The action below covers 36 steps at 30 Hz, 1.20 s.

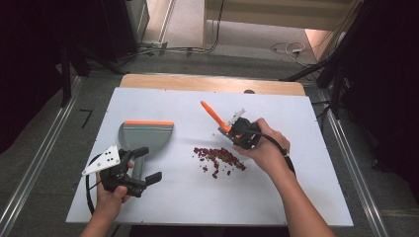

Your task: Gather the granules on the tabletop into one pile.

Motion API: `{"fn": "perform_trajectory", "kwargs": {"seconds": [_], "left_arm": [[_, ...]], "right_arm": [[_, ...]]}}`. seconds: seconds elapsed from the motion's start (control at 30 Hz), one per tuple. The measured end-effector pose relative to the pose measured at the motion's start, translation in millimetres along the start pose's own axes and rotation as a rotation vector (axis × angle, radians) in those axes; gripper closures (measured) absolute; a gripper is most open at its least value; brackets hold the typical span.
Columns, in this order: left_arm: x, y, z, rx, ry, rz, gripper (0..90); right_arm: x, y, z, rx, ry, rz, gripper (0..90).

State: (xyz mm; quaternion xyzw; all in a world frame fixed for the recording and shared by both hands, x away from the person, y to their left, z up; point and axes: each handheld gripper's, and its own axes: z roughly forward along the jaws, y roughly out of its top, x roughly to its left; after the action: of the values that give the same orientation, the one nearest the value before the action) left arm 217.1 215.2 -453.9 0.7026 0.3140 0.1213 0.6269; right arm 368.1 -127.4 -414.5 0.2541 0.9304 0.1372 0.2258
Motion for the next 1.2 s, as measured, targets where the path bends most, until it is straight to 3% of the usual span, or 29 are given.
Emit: {"fn": "perform_trajectory", "kwargs": {"seconds": [0.07, 0.2, 0.27, 0.37, 0.53, 0.6, 0.8, 1.0, 1.1, 1.2], "left_arm": [[0.2, 0.1, -0.5, -0.002, -0.001, 0.0, 1.8], [0.9, -0.5, -1.0, -0.002, 0.0, -0.001, 1.8], [1.5, -0.5, -1.5, -0.002, 0.0, -0.001, 1.8], [2.2, -0.6, -1.6, -0.002, 0.001, -0.002, 1.8], [1.0, -0.3, -0.7, -0.001, 0.001, -0.001, 1.8], [0.7, -0.1, -0.1, 0.002, 0.0, 0.003, 1.8], [-0.5, 0.0, 0.9, 0.0, 0.001, 0.001, 1.8], [0.7, -0.3, 0.0, 0.004, 0.003, 0.005, 1.8], [1.5, -0.4, -0.8, 0.001, 0.002, 0.002, 1.8], [2.6, -0.5, -0.8, 0.0, 0.002, 0.0, 1.8]], "right_arm": [[-0.9, 7.2, 11.2, -0.005, -0.018, -0.085, 68.7], [2.4, 16.8, 29.8, -0.003, -0.04, -0.188, 68.7], [6.5, 17.8, 32.4, -0.023, -0.013, -0.2, 68.7], [11.9, 16.6, 29.1, -0.009, -0.004, -0.241, 68.8], [19.8, 5.7, 14.5, -0.013, 0.084, -0.304, 68.7], [19.9, 1.8, 7.8, -0.022, 0.099, -0.298, 68.7], [15.7, -0.1, -5.4, -0.075, 0.078, -0.24, 68.7], [16.0, 2.9, 11.8, -0.033, 0.04, -0.263, 68.7], [18.3, 0.8, 16.2, -0.045, 0.068, -0.243, 68.7], [25.8, -1.5, 14.4, -0.029, 0.055, -0.27, 68.7]]}}
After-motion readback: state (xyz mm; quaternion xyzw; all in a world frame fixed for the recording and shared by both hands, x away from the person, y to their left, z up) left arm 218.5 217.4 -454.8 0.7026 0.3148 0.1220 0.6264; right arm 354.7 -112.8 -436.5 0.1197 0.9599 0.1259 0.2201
